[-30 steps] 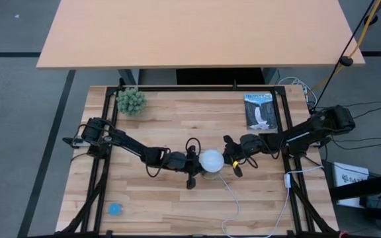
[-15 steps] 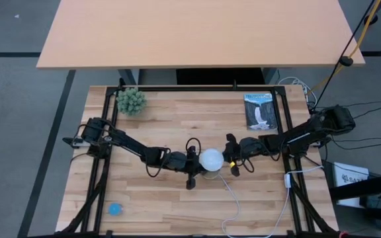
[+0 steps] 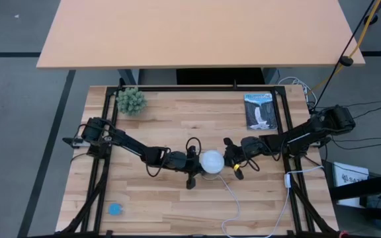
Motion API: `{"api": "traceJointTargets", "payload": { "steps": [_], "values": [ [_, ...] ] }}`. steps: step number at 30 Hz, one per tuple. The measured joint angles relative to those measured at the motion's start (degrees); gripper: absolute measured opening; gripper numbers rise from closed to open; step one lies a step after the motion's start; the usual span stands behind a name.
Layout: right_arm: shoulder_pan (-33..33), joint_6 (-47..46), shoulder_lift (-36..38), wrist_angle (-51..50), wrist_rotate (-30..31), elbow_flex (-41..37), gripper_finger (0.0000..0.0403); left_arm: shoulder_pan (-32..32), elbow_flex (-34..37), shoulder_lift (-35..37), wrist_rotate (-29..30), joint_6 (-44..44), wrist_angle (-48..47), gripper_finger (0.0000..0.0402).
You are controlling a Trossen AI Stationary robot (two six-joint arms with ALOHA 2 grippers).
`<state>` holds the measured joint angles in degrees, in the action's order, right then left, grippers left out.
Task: Screw lightbulb
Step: Insert the lightbulb into the lamp
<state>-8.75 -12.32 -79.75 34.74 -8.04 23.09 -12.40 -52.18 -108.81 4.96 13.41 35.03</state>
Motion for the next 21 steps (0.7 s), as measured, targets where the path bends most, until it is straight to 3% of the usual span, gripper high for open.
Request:
{"api": "traceJointTargets", "payload": {
  "steps": [7, 12, 18, 21],
  "values": [
    [-0.51, -0.72, 0.0, 0.13, -5.05, 0.0, 0.0, 0.07, 0.0, 0.05, 0.4, 0.12, -1.3, 0.0],
    [-1.53, -0.76, 0.0, -1.41, -7.31, 0.0, 0.0, 0.02, 0.0, 2.85, 1.2, 1.13, -7.37, 0.0],
    [-0.95, -1.99, 0.02, -4.26, 3.2, 0.0, 0.0, -1.59, 0.03, 4.7, 1.48, -0.44, -6.79, 0.0],
    [-0.55, -2.0, 0.02, -2.84, 5.04, 0.0, 0.0, -2.03, 0.04, 4.74, 1.44, -0.48, -6.65, 0.0]
  ]
}}
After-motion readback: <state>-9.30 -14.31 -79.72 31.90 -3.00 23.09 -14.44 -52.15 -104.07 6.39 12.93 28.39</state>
